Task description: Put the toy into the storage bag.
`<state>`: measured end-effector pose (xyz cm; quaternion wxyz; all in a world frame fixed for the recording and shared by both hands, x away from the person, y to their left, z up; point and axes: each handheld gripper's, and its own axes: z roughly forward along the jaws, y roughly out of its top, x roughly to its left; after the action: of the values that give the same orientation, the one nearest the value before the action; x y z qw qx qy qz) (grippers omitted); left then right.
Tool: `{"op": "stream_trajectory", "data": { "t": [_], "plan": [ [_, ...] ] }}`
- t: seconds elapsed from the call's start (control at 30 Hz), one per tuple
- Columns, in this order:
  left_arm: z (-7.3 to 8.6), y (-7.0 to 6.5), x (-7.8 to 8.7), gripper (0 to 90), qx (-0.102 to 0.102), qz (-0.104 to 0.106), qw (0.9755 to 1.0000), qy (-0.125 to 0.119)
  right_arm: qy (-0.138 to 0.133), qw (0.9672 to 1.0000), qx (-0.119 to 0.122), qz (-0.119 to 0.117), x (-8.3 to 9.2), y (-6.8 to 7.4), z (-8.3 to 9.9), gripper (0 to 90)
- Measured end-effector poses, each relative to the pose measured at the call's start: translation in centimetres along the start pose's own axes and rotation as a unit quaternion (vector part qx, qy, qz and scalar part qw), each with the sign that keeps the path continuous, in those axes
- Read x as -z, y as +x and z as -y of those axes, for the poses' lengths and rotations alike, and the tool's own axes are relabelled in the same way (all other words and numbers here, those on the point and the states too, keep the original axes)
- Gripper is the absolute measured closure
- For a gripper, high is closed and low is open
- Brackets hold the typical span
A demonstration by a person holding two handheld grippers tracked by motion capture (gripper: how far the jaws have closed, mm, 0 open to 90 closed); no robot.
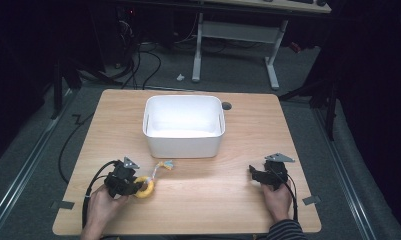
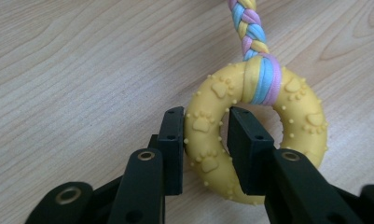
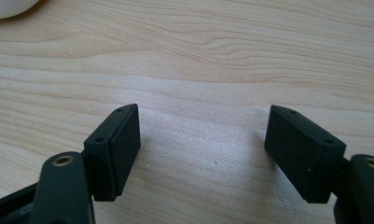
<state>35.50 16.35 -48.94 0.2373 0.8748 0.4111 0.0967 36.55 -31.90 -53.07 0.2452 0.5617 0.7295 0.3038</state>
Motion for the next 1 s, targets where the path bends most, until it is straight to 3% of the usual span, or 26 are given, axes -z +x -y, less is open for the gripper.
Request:
{"op": "stream_trajectory", "data": {
  "t": [0.2,0.33,0.5,1.0],
  "plan": [
    [-0.5,-0.3,2.1,67.4,-0.013,0.0,0.9998,-0.014,-0.001,1.0,0.003,-0.001,-0.2,0.0,-0.2,27.2],
    [-0.9,-0.3,3.2,67.4,-0.011,0.014,0.9994,-0.028,0.0,1.0,0.003,-0.003,-0.1,0.1,-0.1,27.2],
    [-1.4,-0.6,3.8,67.4,-0.017,0.019,0.9992,-0.031,0.0,1.0,0.003,-0.003,-0.1,0.1,-0.1,27.2],
    [-3.4,-1.0,7.8,67.4,-0.027,0.036,0.9959,-0.079,0.0,1.0,0.004,-0.005,-0.1,0.1,-0.1,27.2]
  ]
}}
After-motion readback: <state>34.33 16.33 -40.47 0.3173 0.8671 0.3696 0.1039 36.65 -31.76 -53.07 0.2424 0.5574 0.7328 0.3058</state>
